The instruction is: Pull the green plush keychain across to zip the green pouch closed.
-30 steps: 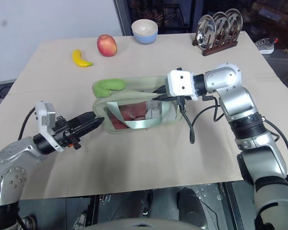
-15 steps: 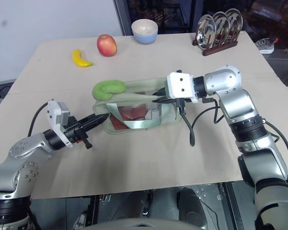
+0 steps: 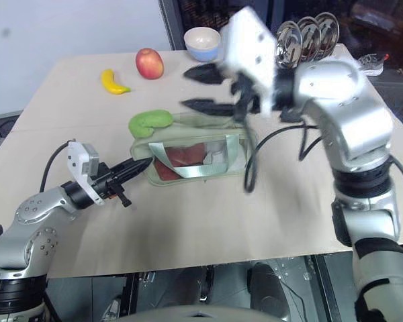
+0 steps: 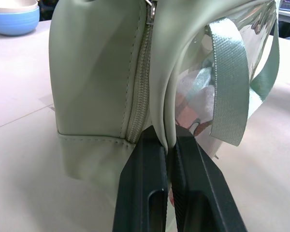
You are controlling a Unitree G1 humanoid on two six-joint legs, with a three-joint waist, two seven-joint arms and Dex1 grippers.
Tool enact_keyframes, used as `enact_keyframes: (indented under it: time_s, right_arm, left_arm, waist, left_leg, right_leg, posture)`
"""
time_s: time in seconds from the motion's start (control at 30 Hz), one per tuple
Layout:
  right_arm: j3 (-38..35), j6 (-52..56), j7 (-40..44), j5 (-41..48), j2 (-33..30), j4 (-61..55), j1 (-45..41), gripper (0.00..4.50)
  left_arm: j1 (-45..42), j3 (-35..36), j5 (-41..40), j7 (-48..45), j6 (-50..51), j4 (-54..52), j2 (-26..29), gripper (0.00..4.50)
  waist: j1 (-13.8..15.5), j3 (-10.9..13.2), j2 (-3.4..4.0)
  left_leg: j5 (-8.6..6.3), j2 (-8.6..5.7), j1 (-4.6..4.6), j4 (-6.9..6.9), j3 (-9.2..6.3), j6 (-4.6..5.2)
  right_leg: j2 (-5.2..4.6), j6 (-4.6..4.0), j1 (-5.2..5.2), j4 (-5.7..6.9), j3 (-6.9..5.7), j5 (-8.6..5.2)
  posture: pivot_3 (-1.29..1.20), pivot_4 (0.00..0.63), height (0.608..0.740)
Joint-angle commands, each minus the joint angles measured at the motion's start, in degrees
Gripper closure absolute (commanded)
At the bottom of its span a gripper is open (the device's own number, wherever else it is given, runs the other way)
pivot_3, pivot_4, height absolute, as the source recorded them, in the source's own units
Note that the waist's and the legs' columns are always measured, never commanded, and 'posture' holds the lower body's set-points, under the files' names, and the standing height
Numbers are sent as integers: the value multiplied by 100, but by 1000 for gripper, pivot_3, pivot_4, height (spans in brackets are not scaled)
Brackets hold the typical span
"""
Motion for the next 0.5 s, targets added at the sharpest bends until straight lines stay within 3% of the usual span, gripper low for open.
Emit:
enact_keyframes:
  time_s: [0.03, 0.5]
  right_arm:
    - [282, -438, -259, -448, 138, 113, -56, 2541]
    - [827, -1088, -333, -1086, 1006, 1117, -523, 2541]
  left_arm:
    - [-57, 130, 12, 21, -130, -27, 24, 4500]
    - [-65, 74, 78, 32, -168, -7, -12, 4500]
  waist:
    - [4, 0, 0]
    - [-6, 0, 0]
  left_leg:
    - [0, -2, 0, 2, 0, 0]
    - [2, -4, 1, 13, 0, -3]
  right_leg:
    - [-1, 0, 0, 2, 1, 0]
    - [1, 0, -8, 33, 1, 0]
  posture:
    - [0, 150, 740]
    - [0, 150, 740]
